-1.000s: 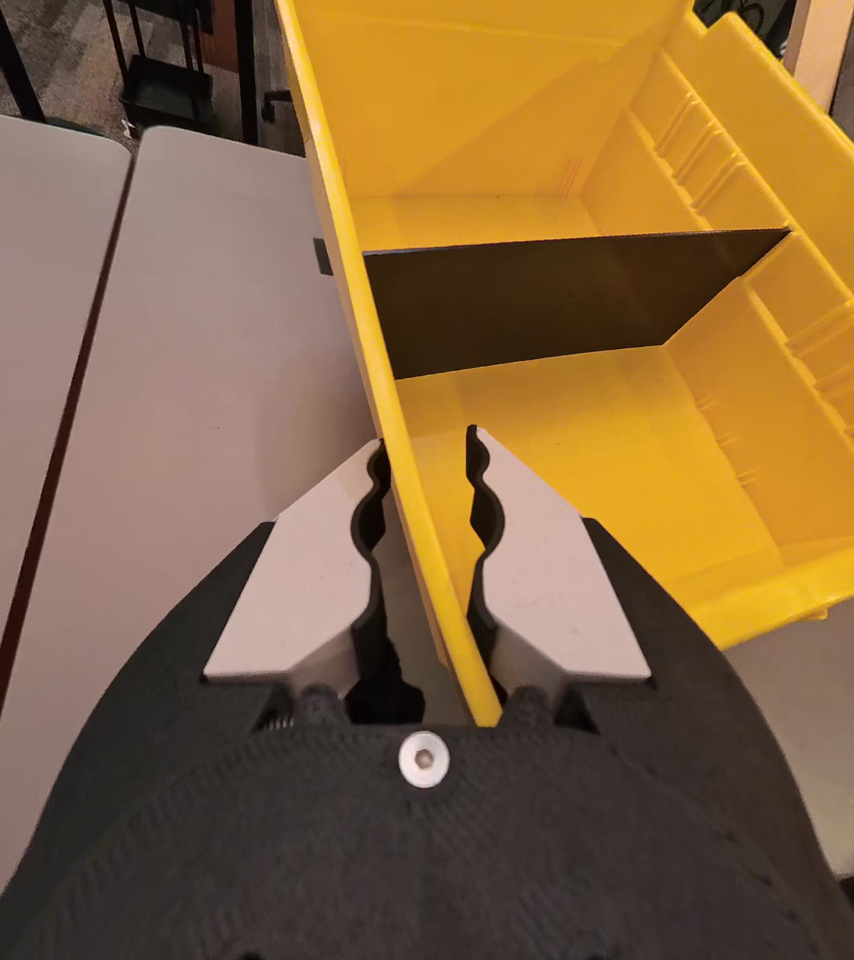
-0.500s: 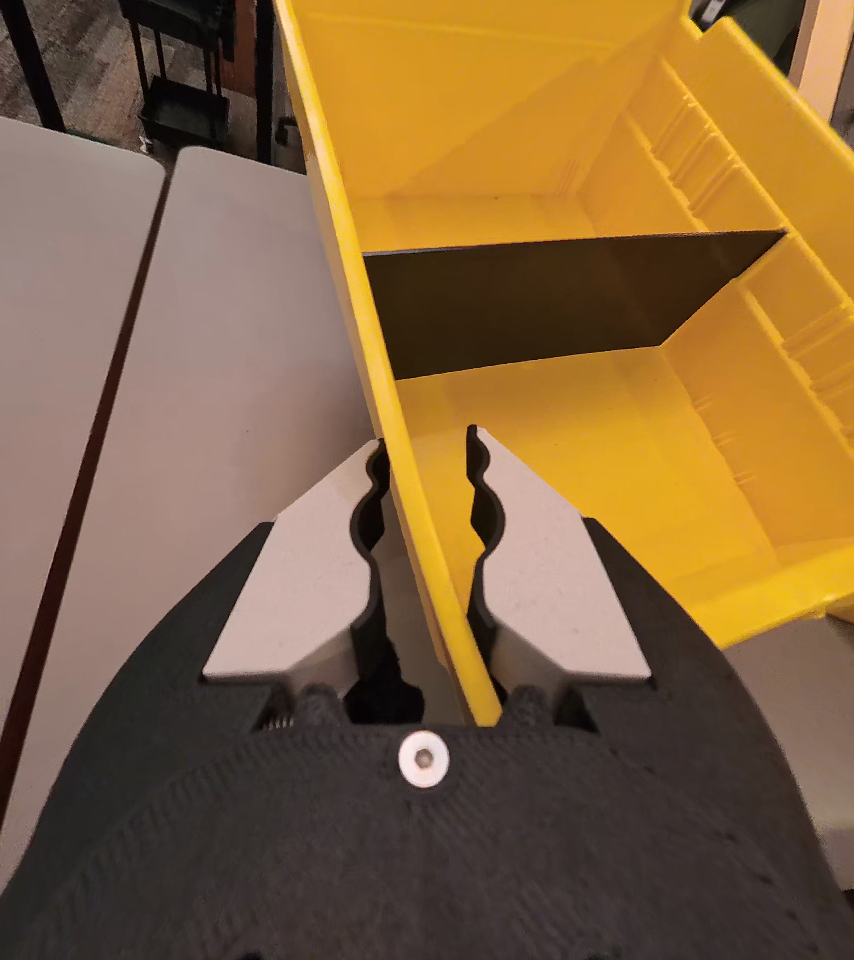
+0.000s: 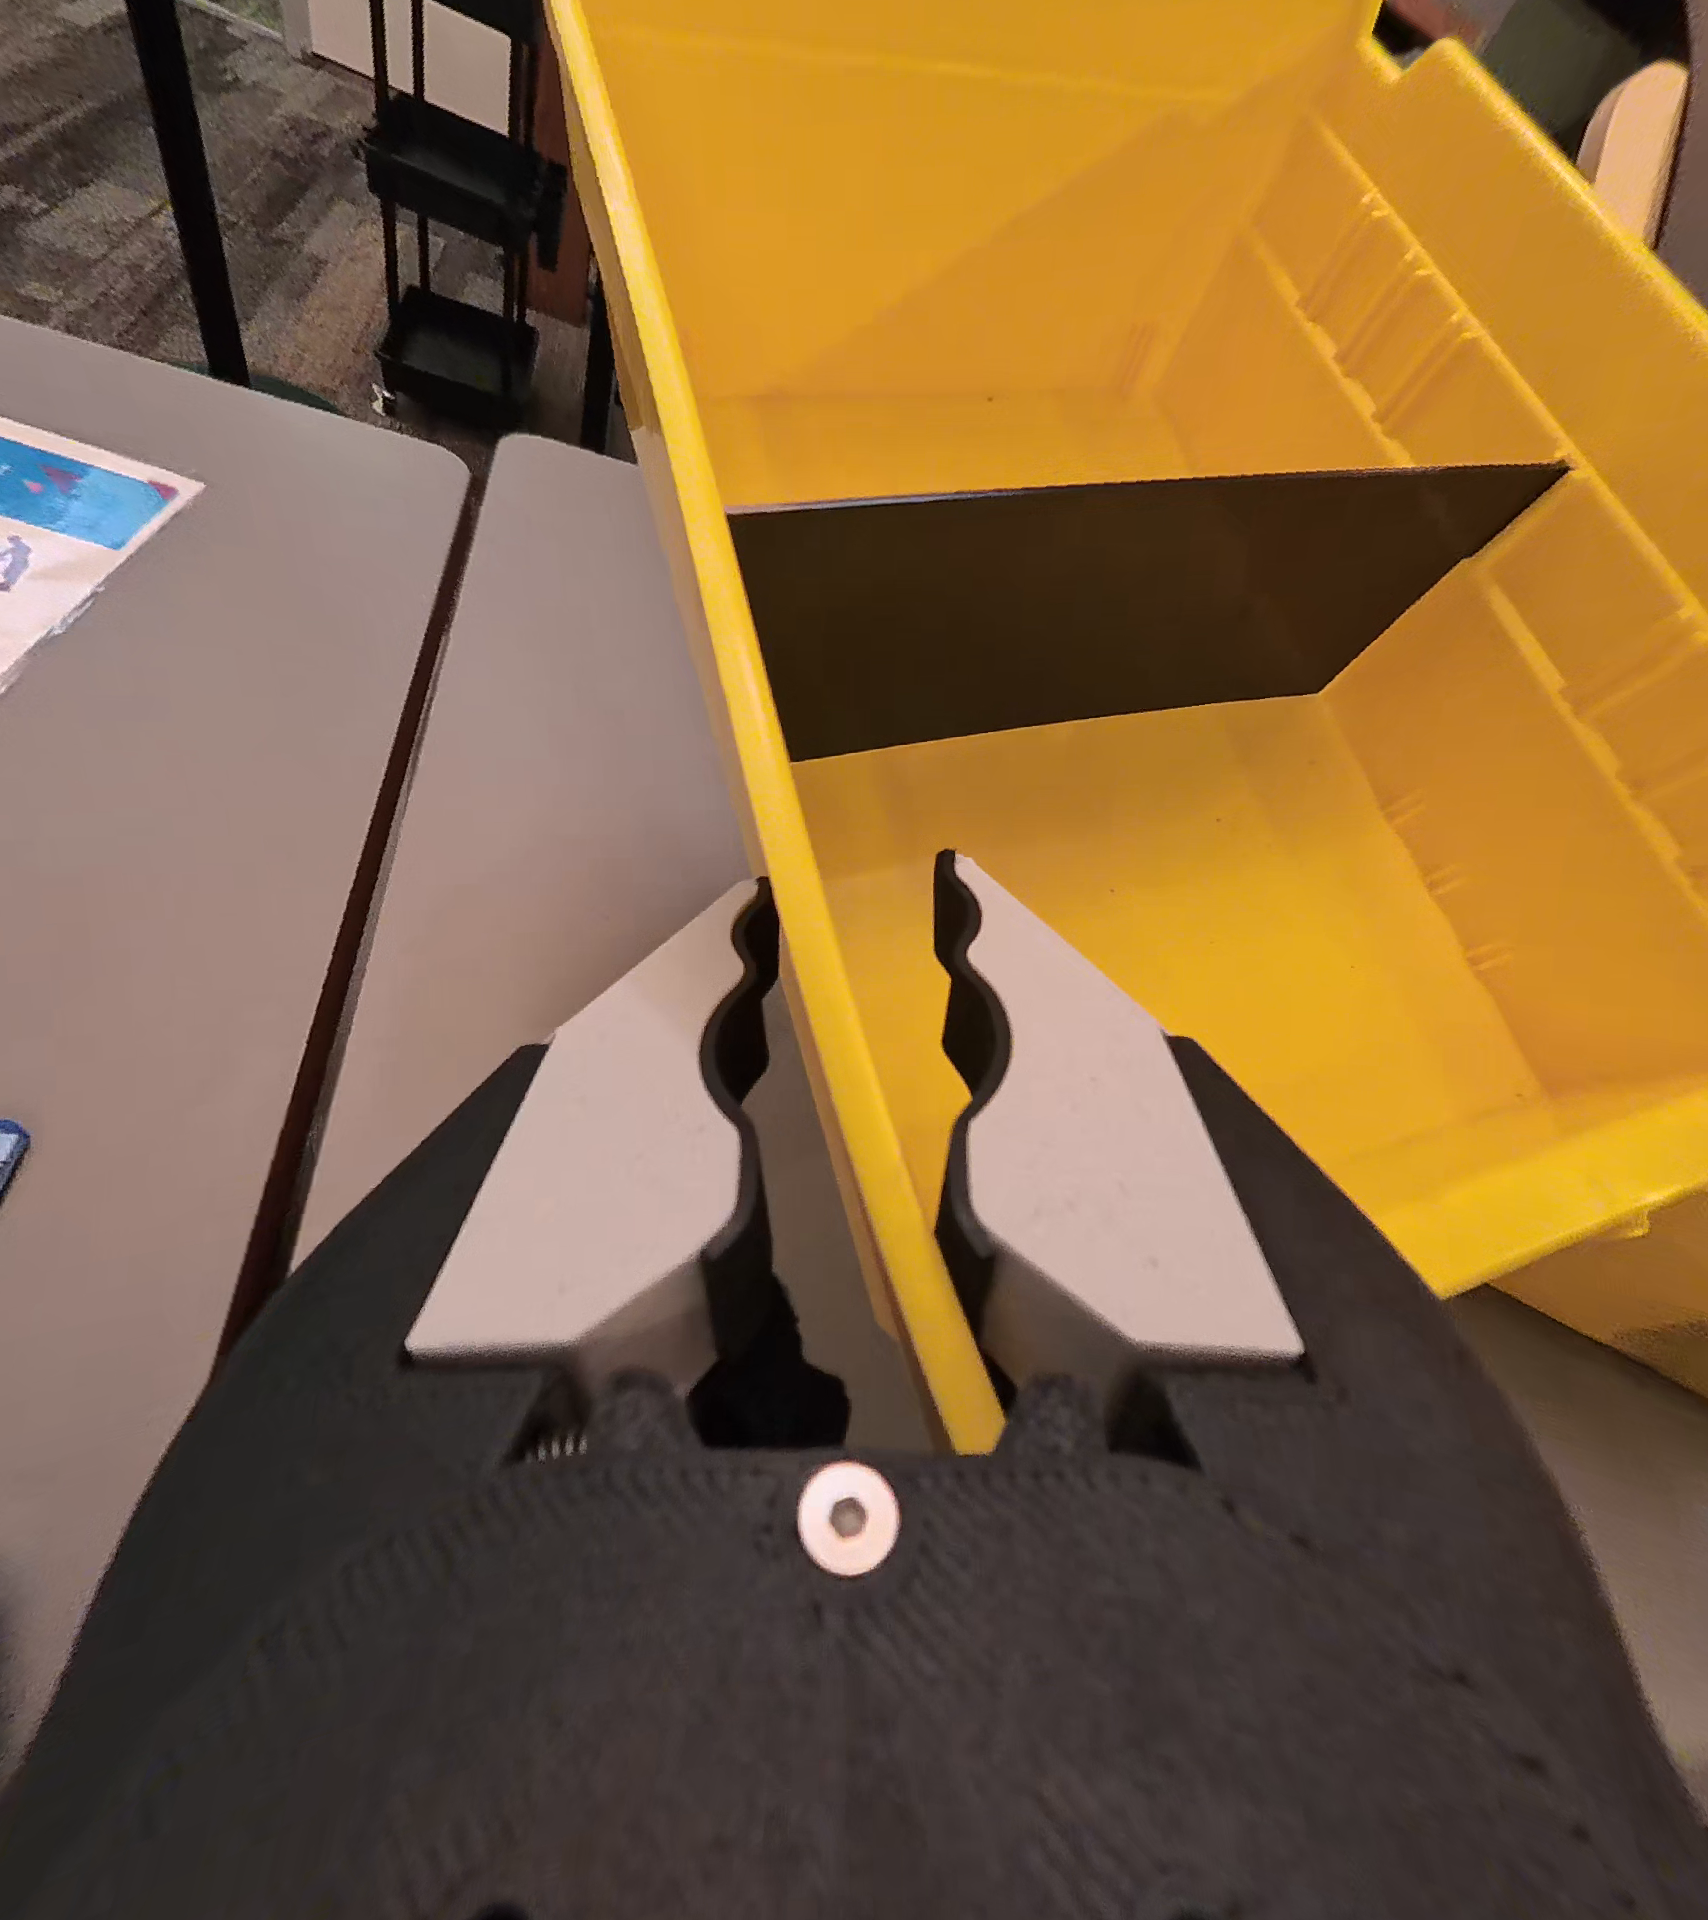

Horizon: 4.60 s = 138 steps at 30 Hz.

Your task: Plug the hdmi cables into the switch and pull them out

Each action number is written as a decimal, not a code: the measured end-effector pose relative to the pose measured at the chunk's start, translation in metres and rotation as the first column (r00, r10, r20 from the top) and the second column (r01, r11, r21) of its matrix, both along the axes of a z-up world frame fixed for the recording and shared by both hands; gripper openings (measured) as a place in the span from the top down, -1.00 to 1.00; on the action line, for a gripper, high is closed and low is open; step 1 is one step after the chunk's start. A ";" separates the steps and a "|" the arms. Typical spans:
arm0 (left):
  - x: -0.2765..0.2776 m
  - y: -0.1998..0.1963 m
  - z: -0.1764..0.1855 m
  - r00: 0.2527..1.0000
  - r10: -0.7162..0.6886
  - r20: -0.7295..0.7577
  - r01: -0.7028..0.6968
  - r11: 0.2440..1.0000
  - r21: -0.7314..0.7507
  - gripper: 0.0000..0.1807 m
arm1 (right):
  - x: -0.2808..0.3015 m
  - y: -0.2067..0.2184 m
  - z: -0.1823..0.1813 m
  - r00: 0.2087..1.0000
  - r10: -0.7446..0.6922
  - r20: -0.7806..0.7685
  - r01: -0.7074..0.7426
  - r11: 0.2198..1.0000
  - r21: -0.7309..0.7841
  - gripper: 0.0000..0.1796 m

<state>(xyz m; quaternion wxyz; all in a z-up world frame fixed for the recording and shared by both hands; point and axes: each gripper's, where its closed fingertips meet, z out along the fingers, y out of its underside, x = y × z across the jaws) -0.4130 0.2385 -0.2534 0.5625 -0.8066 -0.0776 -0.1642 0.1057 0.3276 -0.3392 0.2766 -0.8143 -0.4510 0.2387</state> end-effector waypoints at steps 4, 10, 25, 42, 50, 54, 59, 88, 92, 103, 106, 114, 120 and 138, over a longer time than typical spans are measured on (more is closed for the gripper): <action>-0.008 -0.004 0.008 1.000 0.021 -0.002 -0.020 1.000 0.016 0.68 | -0.035 0.006 0.000 0.997 -0.072 0.007 0.072 0.997 -0.015 0.97; -0.016 -0.008 0.023 0.999 0.039 -0.004 -0.039 0.998 0.043 0.68 | -0.078 0.015 0.000 0.980 -0.181 -0.083 0.176 0.982 -0.064 0.96; -0.018 -0.018 0.055 0.999 0.035 -0.039 -0.031 0.995 0.093 0.68 | -0.168 -0.115 0.002 0.972 0.209 -0.110 -0.212 0.977 -0.017 0.30; -0.013 -0.023 0.081 0.998 0.018 -0.062 -0.010 0.991 0.136 0.68 | -0.251 -0.132 0.001 0.962 0.197 -0.188 -0.211 0.976 -0.057 0.15; -0.019 -0.030 0.098 0.990 0.057 -0.133 -0.035 0.987 0.159 0.68 | -0.303 -0.112 -0.007 0.965 0.190 -0.179 -0.209 0.973 -0.097 0.16; -0.016 -0.033 0.107 0.983 0.053 -0.175 -0.024 0.986 0.164 0.68 | -0.324 -0.094 -0.010 0.964 0.170 -0.206 -0.202 0.969 -0.141 0.22; -0.008 -0.030 0.111 0.984 0.033 -0.177 -0.002 0.985 0.171 0.67 | -0.340 -0.065 -0.017 0.970 0.186 -0.158 -0.207 0.970 -0.128 0.29; 0.341 -0.008 0.062 0.598 -0.732 -0.326 0.736 0.663 -0.139 0.68 | 0.059 -0.150 0.045 0.987 0.145 -0.068 -0.156 0.967 -0.203 0.24; 0.406 0.008 0.033 0.541 -0.795 -0.274 0.778 0.597 -0.195 0.68 | 0.109 -0.150 0.043 0.996 0.040 -0.074 -0.053 0.979 -0.197 0.24; 0.551 0.073 -0.034 0.525 -0.832 -0.178 0.780 0.554 -0.291 0.66 | 0.209 -0.128 0.051 0.913 -0.342 -0.223 0.316 0.938 -0.144 0.23; 0.577 0.084 -0.051 0.542 -0.825 -0.158 0.769 0.563 -0.304 0.66 | 0.226 -0.121 0.063 0.846 -0.417 -0.331 0.401 0.908 -0.121 0.21; 0.621 0.098 -0.077 0.589 -0.798 -0.129 0.739 0.597 -0.314 0.65 | 0.226 -0.117 0.067 0.748 -0.473 -0.465 0.488 0.867 -0.097 -0.04; 0.643 0.099 -0.084 0.614 -0.776 -0.143 0.723 0.626 -0.293 0.60 | 0.216 -0.110 0.039 0.786 -0.504 -0.358 0.524 0.850 -0.046 -0.19; 0.736 0.054 -0.082 0.545 -0.838 -0.005 0.800 0.522 -0.296 -0.12 | 0.321 -0.039 0.020 0.745 -0.641 -0.186 0.658 0.752 0.039 -0.14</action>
